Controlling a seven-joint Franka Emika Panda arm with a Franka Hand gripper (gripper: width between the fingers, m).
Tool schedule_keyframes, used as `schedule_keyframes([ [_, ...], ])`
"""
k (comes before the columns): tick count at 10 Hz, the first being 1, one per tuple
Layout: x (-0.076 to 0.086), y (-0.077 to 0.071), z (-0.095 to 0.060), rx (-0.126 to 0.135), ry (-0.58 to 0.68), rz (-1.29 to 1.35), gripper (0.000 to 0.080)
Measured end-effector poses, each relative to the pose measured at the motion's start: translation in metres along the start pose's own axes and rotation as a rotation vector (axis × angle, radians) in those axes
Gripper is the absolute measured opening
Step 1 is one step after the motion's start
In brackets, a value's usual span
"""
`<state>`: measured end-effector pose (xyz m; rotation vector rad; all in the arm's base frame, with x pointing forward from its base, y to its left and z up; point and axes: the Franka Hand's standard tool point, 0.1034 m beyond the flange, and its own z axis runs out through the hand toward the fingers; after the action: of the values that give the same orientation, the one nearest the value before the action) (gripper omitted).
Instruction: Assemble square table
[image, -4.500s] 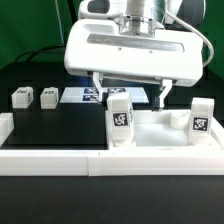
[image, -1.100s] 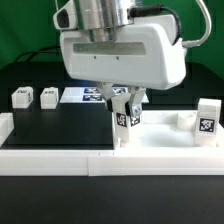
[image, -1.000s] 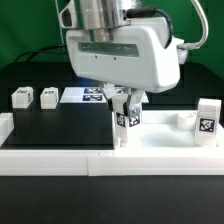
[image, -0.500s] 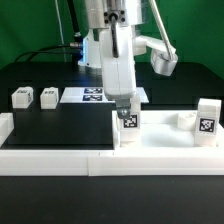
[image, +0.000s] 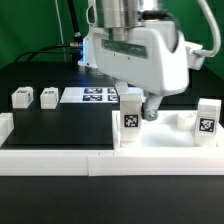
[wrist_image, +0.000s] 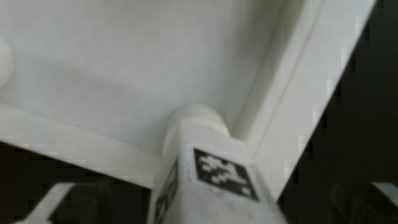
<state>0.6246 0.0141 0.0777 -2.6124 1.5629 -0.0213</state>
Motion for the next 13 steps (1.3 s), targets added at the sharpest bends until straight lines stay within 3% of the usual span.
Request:
schedule_keyframes([
  [4, 0.0014, 0.0009, 0.0002, -0.001, 0.001, -0.296, 0.0649],
  [7, 0.0029, 0.0002, 0.0014, -0.033, 0.025, -0.873, 0.0649],
  [9, 0.0039, 0.0008, 0.0024, -0.034, 0.025, -0.926, 0.0649],
  [10, 0.0037, 0.0008, 0.0025, -0.033, 0.025, -0.903, 0.0536],
  [11, 0.0039, 0.0009, 0.0025, -0.033, 0.025, -0.905, 0.0352],
  [12, 0.0051, 0.0015, 0.0024, -0.034, 0.026, -0.902, 0.0293],
  [13, 0.0057, 0.0018, 0.0024, -0.031, 0.027, -0.797, 0.0293],
])
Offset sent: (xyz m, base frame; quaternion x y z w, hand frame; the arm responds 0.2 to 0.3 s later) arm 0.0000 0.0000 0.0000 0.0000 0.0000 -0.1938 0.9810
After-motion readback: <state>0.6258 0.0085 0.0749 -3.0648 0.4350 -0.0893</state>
